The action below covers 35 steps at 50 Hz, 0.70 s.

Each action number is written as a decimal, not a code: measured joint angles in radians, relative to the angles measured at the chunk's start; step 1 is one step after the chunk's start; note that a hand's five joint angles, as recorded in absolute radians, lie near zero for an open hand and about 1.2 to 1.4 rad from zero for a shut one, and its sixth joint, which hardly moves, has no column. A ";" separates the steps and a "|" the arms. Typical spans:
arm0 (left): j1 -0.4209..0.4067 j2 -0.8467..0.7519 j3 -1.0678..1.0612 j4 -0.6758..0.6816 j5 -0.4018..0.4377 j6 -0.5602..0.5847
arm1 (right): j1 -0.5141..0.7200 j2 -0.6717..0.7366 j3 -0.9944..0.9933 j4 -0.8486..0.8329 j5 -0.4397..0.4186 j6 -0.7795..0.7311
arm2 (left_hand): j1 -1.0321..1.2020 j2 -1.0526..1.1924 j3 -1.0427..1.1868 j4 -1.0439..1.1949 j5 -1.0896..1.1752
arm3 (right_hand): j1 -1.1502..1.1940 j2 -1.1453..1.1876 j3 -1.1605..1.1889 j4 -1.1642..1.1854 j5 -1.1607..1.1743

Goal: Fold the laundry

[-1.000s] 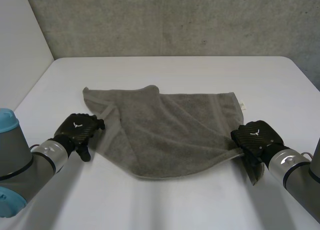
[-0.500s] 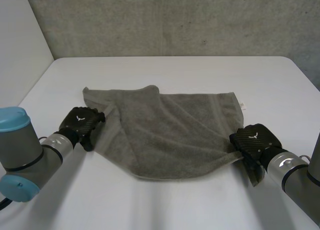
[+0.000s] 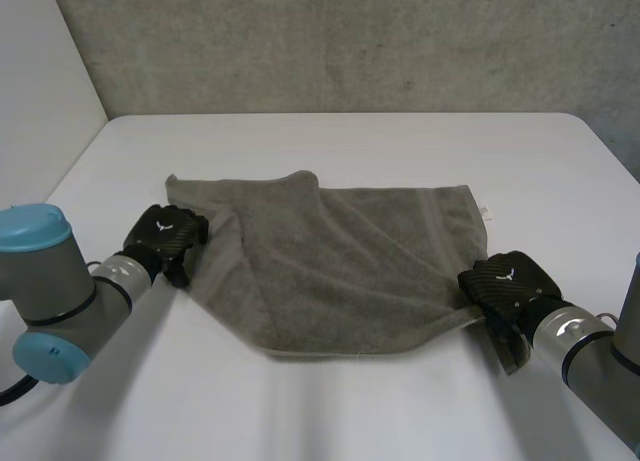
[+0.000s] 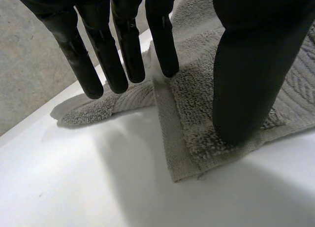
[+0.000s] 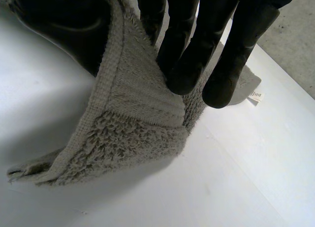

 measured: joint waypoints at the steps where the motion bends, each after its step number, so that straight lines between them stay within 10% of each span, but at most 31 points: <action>1: 0.000 -0.002 0.002 0.000 0.000 0.000 | 0.000 0.000 0.000 0.000 0.000 0.000 | 0.004 0.004 0.004 0.003 0.003 | 0.000 0.000 0.000 0.000 0.000; 35: -0.012 0.063 -0.027 -0.009 -0.005 -0.042 | 0.003 0.006 0.002 0.000 0.000 -0.010 | 0.518 0.557 0.559 0.562 0.531 | 0.000 0.000 0.001 0.000 0.000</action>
